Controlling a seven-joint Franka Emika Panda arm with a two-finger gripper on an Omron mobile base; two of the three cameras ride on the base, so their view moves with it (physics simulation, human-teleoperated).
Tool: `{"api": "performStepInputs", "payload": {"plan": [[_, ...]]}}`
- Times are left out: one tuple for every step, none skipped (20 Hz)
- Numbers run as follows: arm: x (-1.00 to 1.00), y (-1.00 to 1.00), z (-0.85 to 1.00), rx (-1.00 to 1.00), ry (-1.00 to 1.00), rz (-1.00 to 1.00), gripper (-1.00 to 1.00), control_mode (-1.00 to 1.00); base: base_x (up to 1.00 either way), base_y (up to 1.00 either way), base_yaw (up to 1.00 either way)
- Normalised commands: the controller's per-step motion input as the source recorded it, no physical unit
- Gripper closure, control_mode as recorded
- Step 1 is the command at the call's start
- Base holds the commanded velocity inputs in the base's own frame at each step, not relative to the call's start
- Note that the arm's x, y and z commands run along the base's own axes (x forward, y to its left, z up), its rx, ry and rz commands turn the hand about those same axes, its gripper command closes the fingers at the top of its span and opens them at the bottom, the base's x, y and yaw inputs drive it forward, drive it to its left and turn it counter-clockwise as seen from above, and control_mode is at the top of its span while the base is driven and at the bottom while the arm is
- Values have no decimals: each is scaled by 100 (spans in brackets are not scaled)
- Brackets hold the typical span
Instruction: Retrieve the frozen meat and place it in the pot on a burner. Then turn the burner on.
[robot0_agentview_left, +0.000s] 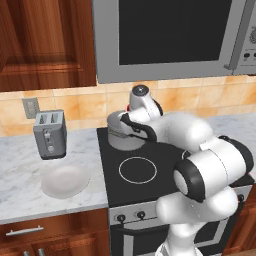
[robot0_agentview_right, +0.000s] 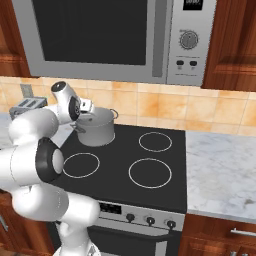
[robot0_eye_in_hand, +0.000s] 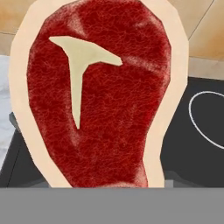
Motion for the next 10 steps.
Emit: {"api": "performStepInputs", "payload": {"plan": [[28,-1,-22,0,14,0,100,-100,0,0,0],[26,-1,-20,0,14,0,100,-100,0,0,0],[28,0,-16,0,12,0,100,-100,0,0,0],[28,0,-5,0,8,0,100,-100,0,0,0],[20,0,-1,2,1,3,100,-100,0,0,0],[23,0,-4,2,0,3,100,-100,0,0,0],[21,0,-3,0,0,2,100,-100,0,0,0],[21,0,-6,0,0,2,100,-100,0,0,0],[20,0,-8,0,0,2,100,-100,0,0,0],[21,0,-7,0,0,2,100,-100,0,0,0]]}}
